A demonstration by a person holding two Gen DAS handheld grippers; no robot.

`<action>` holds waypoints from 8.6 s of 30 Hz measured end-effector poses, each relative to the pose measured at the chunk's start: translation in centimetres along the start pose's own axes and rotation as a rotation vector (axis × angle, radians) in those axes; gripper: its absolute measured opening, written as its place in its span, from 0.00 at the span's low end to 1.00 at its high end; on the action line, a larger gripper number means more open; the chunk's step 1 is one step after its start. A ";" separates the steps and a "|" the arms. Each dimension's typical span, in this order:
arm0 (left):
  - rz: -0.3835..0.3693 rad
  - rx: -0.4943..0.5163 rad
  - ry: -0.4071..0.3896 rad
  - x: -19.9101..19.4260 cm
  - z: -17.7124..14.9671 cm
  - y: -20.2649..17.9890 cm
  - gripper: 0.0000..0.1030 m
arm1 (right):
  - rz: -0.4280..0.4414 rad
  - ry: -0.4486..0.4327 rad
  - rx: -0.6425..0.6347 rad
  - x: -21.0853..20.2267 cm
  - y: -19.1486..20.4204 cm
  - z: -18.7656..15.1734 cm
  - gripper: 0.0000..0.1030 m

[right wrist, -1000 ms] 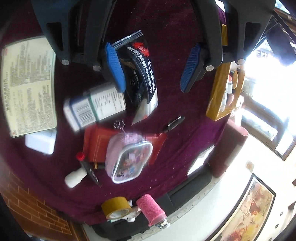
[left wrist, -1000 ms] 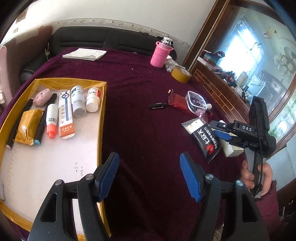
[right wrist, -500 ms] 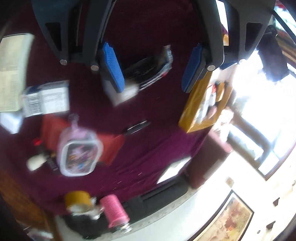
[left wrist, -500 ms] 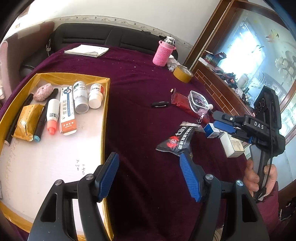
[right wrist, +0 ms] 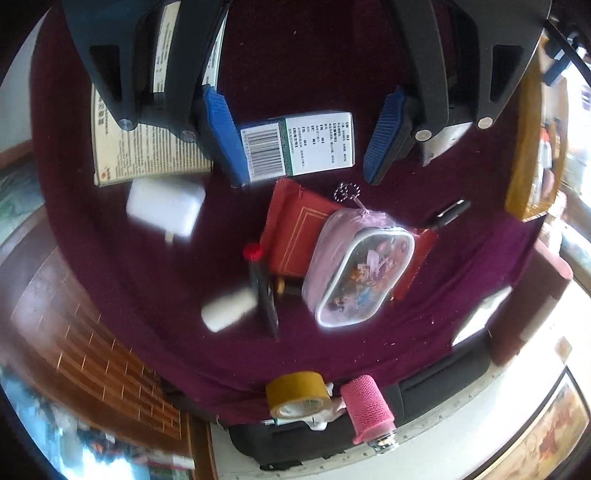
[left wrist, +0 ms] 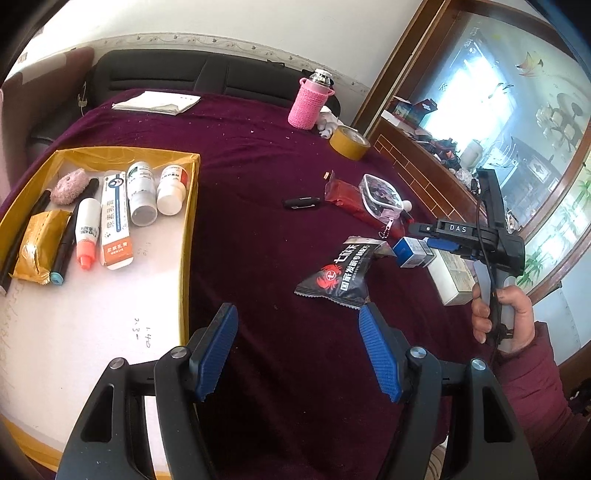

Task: Organize objects
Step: 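Grasp the black snack packet with the left gripper while the right grasps the white barcode box, then lower the black packet and white box into the yellow tray and open both grippers, then move both grippers back over the clear cartoon pouch and printed leaflet, then grasp the clear cartoon pouch with the left gripper while the right grasps the printed leaflet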

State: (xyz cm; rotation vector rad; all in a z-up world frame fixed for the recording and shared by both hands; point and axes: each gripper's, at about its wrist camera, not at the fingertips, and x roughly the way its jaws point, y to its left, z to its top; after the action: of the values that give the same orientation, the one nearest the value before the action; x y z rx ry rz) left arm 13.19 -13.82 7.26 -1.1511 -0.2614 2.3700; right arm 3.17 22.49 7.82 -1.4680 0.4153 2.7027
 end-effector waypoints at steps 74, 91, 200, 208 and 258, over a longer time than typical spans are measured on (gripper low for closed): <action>-0.059 0.075 -0.010 0.0 2.1 -0.5 0.24 | 0.121 0.037 0.045 -4.9 0.3 -6.5 0.31; 0.264 -0.220 0.035 -1.0 1.6 12.9 0.24 | 0.497 0.170 -0.311 -1.8 26.4 -7.1 0.31; 0.021 -0.034 -0.018 4.0 2.2 -2.5 0.87 | 0.049 -0.034 0.008 -9.9 -4.3 -0.1 0.83; 0.017 0.077 0.047 5.2 1.0 -6.7 0.87 | 0.066 0.020 0.209 -8.6 -12.9 -3.3 0.83; -0.007 0.396 0.227 14.1 0.0 -13.4 0.72 | 0.135 -0.077 0.201 -9.7 -10.6 -7.2 0.85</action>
State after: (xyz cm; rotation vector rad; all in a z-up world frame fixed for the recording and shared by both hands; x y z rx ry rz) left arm 10.38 4.82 2.57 -1.2002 0.2696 2.1296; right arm 16.06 31.84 9.82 -1.3241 0.7823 2.7097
